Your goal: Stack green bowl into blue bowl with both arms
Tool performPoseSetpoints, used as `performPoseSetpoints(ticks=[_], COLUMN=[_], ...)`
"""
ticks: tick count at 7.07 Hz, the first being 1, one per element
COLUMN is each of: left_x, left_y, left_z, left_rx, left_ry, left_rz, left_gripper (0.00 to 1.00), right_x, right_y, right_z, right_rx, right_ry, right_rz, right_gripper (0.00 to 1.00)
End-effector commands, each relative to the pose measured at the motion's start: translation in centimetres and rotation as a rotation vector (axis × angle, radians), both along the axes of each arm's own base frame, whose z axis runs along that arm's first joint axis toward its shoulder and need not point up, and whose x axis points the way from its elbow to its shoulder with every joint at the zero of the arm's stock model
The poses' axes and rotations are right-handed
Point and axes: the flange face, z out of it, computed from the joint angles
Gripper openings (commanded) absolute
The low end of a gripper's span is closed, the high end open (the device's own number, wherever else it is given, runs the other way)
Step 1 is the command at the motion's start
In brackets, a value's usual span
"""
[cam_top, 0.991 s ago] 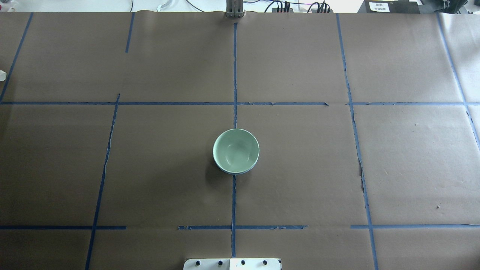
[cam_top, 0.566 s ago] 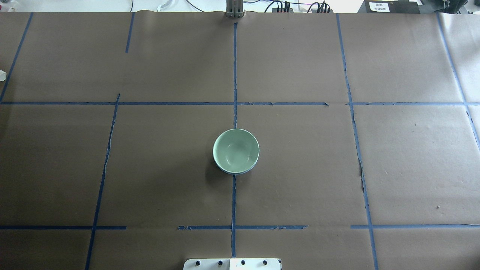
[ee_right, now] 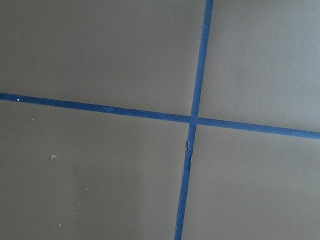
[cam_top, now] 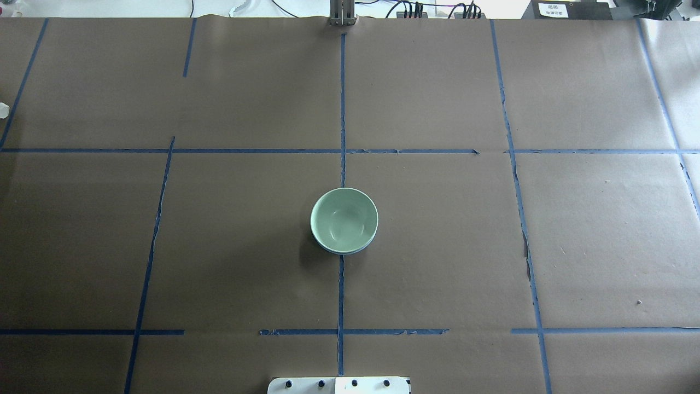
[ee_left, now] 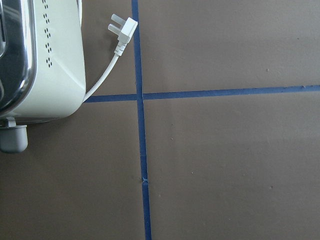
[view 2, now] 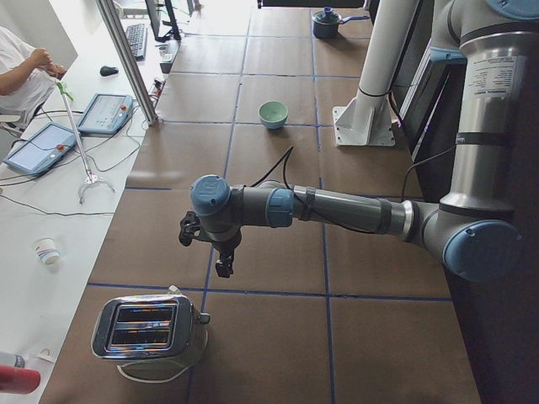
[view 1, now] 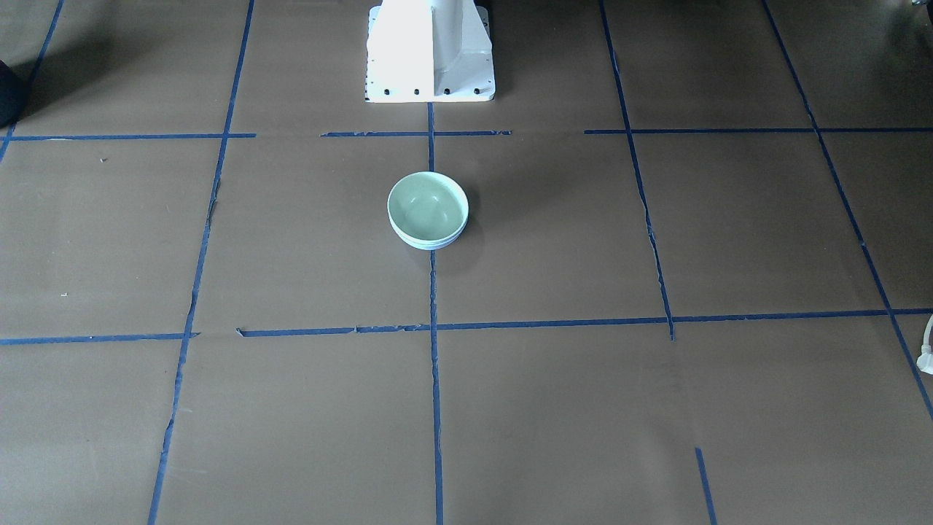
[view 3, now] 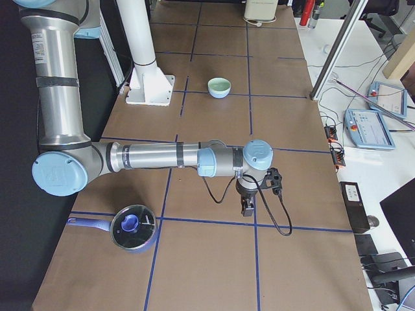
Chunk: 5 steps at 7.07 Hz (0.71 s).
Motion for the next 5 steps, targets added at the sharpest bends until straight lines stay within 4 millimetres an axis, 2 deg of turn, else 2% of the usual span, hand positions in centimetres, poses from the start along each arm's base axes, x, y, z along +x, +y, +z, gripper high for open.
performPoseSetpoints(ticks=[1, 5], left_x=[-0.38, -0.78], left_y=[0.26, 0.30], left_z=[0.44, 0.37], left_rx=[-0.002, -0.001], left_ry=[0.004, -0.020], left_rz=[0.000, -0.005], left_gripper=[1.00, 1.00], right_x=[-0.07, -0.17], right_y=[0.31, 0.96], right_z=[0.32, 1.21], right_rx=[-0.007, -0.025], right_ry=[-0.006, -0.014], right_rz=[0.000, 0.000], right_gripper=[1.00, 1.00])
